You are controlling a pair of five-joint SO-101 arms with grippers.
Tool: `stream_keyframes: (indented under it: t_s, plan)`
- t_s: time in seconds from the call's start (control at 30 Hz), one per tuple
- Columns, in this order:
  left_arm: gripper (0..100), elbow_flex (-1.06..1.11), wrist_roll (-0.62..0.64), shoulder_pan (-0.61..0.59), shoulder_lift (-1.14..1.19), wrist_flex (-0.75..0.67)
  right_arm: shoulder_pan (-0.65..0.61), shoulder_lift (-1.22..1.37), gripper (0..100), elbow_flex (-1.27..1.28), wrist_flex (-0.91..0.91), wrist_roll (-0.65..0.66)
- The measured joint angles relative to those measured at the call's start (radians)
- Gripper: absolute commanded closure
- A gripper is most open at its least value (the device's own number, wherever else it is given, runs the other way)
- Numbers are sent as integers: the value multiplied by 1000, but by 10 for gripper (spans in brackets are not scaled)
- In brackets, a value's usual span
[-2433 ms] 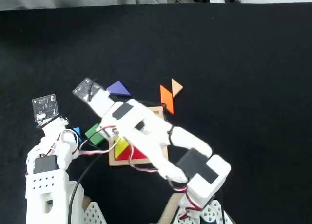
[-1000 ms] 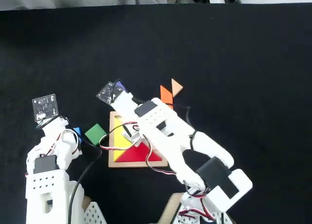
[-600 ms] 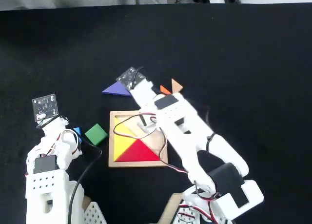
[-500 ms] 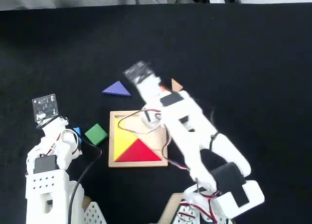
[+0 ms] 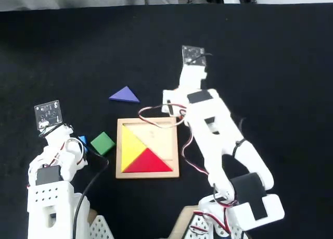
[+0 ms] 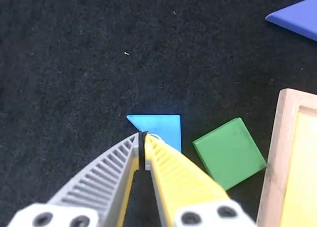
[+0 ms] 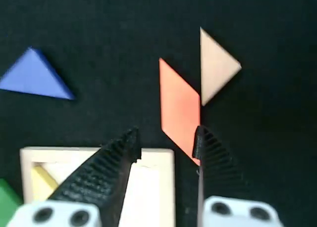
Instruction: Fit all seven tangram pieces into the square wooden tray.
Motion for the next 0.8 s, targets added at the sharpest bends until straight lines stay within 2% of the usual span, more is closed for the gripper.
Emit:
stream_keyframes:
  t_s: [0.23,0.53,0.67,0.8]
  plan:
    - [970,0,0,0,0,0,-32,52,803,-189,147,-3]
    - [970,0,0,0,0,0,-29,468,803,-695,549,-5]
    - [970,0,0,2,0,0,-29,621,803,-825,585,-49]
    - [970,0,0,8,0,0,-29,669,804,-868,589,-63]
